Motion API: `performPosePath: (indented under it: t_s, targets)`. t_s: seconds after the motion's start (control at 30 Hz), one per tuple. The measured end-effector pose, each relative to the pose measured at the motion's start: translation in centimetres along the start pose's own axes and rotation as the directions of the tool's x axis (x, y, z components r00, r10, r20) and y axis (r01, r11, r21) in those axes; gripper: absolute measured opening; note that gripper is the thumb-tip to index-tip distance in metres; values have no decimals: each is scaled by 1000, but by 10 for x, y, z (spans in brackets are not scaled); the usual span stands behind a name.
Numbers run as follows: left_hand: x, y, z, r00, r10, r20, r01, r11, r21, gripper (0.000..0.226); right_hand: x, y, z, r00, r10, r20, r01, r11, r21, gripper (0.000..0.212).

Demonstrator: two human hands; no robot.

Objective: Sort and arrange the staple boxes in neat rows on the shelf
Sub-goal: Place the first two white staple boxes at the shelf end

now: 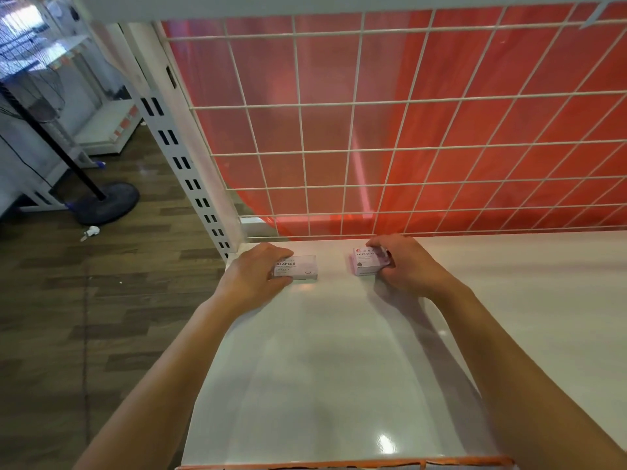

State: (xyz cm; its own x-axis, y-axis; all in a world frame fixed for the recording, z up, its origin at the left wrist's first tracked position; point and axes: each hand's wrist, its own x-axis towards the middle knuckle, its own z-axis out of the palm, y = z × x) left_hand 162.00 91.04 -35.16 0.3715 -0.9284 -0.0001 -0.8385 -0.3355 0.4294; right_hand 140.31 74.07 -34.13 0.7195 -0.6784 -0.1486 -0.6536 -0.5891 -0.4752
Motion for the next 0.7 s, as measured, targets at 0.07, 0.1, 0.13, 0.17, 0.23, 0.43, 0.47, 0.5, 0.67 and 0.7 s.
performPosePath:
  t_s: [0.07, 0.1, 0.13, 0.17, 0.23, 0.43, 0.47, 0.5, 0.67, 0.7]
  targets:
    - [-1, 0, 0, 1000, 4, 2, -4, 1000, -6, 43, -2, 2, 1, 1000, 4, -4, -4, 1000, 9, 51]
    - [-2, -1, 0, 1000, 3, 3, -3, 1000, -15, 44, -3, 3, 1, 1000, 7, -2, -7, 1000, 17, 51]
    - [-2, -2, 0, 1000, 4, 2, -4, 1000, -26, 44, -4, 3, 1, 1000, 9, 3, -9, 1000, 21, 51]
    - [-3, -2, -1, 1000, 9, 0, -9, 999, -31, 45, -5, 4, 0, 1000, 10, 7, -11, 1000, 23, 51]
    - [-5, -4, -1, 1000, 17, -3, -17, 1000, -26, 45, -7, 5, -2, 1000, 12, 7, -12, 1000, 16, 51]
    - [-11, -8, -7, 1000, -10, -13, 9, 1000, -11, 46, -13, 5, -10, 999, 34, -3, -34, 999, 5, 54]
    - [-11, -8, -8, 1000, -14, -12, 14, 1000, 2, 46, -13, 5, -10, 999, 36, -2, -36, 999, 4, 55]
    - [-10, -9, -10, 1000, -22, -11, 22, 1000, 14, 46, -14, 5, -11, 999, 40, -2, -40, 999, 4, 55]
    - [-11, -9, -13, 999, -43, -9, 43, 999, 31, 47, -14, 8, -9, 998, 54, -7, -54, 998, 8, 55]
    - [-11, -8, -13, 999, -45, -11, 46, 998, 31, 46, -15, 8, -9, 999, 53, -8, -53, 999, 9, 55]
